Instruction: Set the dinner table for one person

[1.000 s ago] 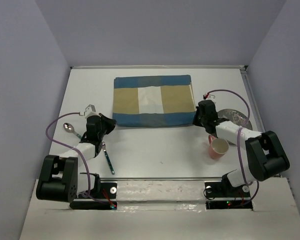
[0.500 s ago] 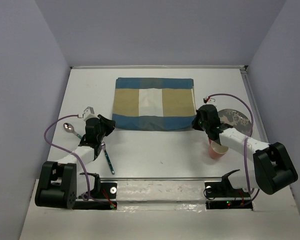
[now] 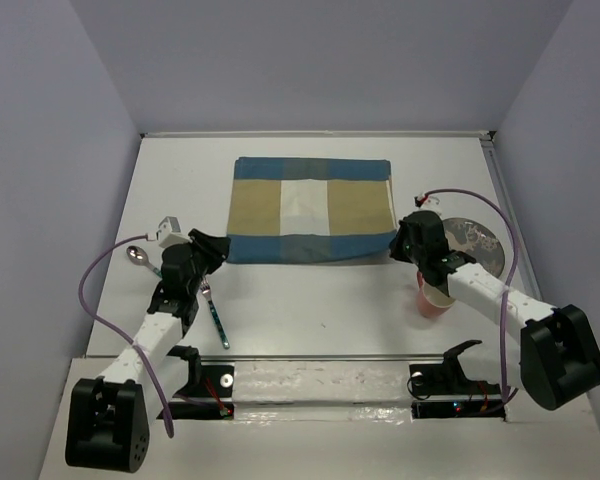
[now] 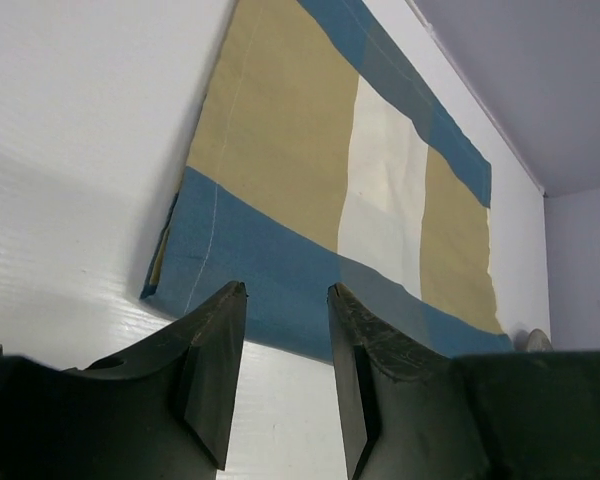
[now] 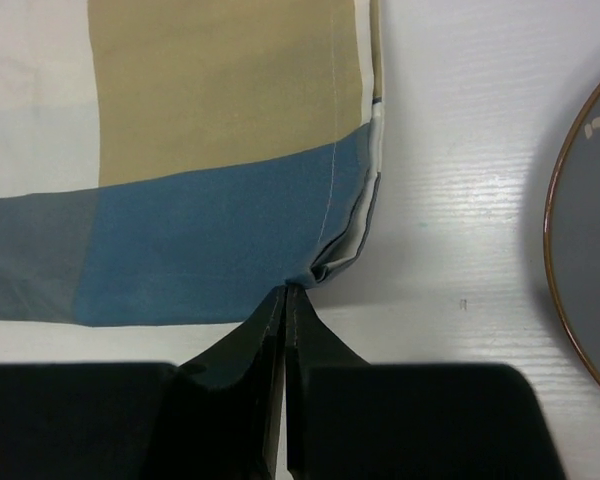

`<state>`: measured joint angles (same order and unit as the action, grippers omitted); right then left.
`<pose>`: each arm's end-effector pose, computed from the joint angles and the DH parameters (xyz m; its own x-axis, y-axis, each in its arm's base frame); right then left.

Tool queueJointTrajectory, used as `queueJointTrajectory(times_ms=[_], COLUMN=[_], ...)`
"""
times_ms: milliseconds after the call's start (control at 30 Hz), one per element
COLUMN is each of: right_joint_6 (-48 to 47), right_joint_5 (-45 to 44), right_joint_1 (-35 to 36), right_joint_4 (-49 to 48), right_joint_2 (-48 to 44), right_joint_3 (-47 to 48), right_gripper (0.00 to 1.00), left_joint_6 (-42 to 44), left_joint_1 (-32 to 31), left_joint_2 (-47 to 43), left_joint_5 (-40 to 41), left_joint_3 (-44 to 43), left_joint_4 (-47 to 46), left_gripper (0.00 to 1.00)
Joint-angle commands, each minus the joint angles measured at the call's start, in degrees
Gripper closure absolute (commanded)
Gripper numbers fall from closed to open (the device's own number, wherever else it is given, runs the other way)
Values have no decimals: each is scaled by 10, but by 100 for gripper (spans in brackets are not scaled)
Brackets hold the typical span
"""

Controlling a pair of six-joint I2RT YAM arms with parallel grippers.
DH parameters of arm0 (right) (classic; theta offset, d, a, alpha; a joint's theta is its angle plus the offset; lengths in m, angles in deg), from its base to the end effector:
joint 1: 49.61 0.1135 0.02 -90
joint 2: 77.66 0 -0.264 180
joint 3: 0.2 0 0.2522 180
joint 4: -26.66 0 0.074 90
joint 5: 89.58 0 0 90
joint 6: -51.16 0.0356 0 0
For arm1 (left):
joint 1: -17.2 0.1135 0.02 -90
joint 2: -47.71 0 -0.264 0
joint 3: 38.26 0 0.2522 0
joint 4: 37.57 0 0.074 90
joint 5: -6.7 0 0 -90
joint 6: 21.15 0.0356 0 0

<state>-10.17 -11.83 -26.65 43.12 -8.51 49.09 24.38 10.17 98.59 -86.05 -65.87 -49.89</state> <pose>0.2340 0.0909 0.2101 -0.5859 0.2610 -0.7672 0.0653 0.9589 0.2763 0.1910 -0.0253 0.1979 -0.2529 -0.6738 -0.6942 -0.0115 0.7196 -0.6943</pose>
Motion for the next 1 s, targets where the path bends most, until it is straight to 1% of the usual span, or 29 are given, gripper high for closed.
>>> queueJointTrajectory(times_ms=[0, 67, 133, 167, 267, 300, 333, 400, 433, 467, 500, 533, 567, 600, 633, 667, 767, 800, 867, 967], right_joint_6=[-10, -22, -36, -42, -52, -52, -50, -45, -41, -37, -36, -34, -30, -24, -23, -24, -26, -26, -27, -34], right_joint_5=[-13, -29, -21, -14, 13, 20, 24, 26, 17, 7, -3, -9, -11, -13, -19, -20, -27, -28, -35, -45], right_joint_1=[3, 3, 3, 9, 35, 45, 59, 116, 137, 159, 200, 215, 226, 246, 251, 251, 264, 264, 264, 270], right_joint_4=[31, 38, 54, 56, 60, 59, 54, 38, 29, 26, 8, -3, -10, -20, -20, -20, -20, -20, -20, -17], right_joint_2=[-2, -10, -23, -25, -15, -6, 6, 54, 94, 116, 136, 157, 178, 220, 241, 282, 335, 350, 387, 425], right_joint_3=[24, 28, 46, 53, 86, 95, 113, 132, 157, 172, 186, 199, 212, 243, 260, 295, 336, 347, 371, 395], right_gripper=[80, 67, 56, 56, 56, 64, 75, 100, 100, 100, 100, 100, 100, 100, 100, 100, 100, 100, 100, 100], left_joint_6=[8, 12, 31, 39, 88, 101, 114, 146, 157, 170, 195, 206, 216, 230, 238, 243, 251, 253, 263, 266], left_joint_1=[1, -2, -7, -8, -9, -9, -10, -11, -11, -11, -11, -11, -11, -11, -11, -11, -17, -19, -24, -31], left_joint_2=[-40, -67, -89, -92, -91, -92, -96, -107, -121, -128, -145, -152, -159, -170, -175, -177, -184, -187, -192, -191], left_joint_5=[-13, -18, -25, -34, -73, -86, -92, -104, -117, -119, -121, -123, -125, -132, -133, -133, -130, -126, -116, -121], left_joint_3=[-28, -48, -69, -79, -134, -150, -179, -209, -237, -250, -261, -278, -282, -284, -283, -280, -255, -247, -229, -231], left_joint_4=[29, 49, 67, 68, 116, 130, 140, 178, 190, 202, 221, 227, 229, 228, 226, 225, 216, 213, 211, 209], left_gripper=[51, 51, 51, 50, 46, 45, 44, 41, 39, 37, 34, 31, 26, 16, 14, 13, 2, 1, 1, 1])
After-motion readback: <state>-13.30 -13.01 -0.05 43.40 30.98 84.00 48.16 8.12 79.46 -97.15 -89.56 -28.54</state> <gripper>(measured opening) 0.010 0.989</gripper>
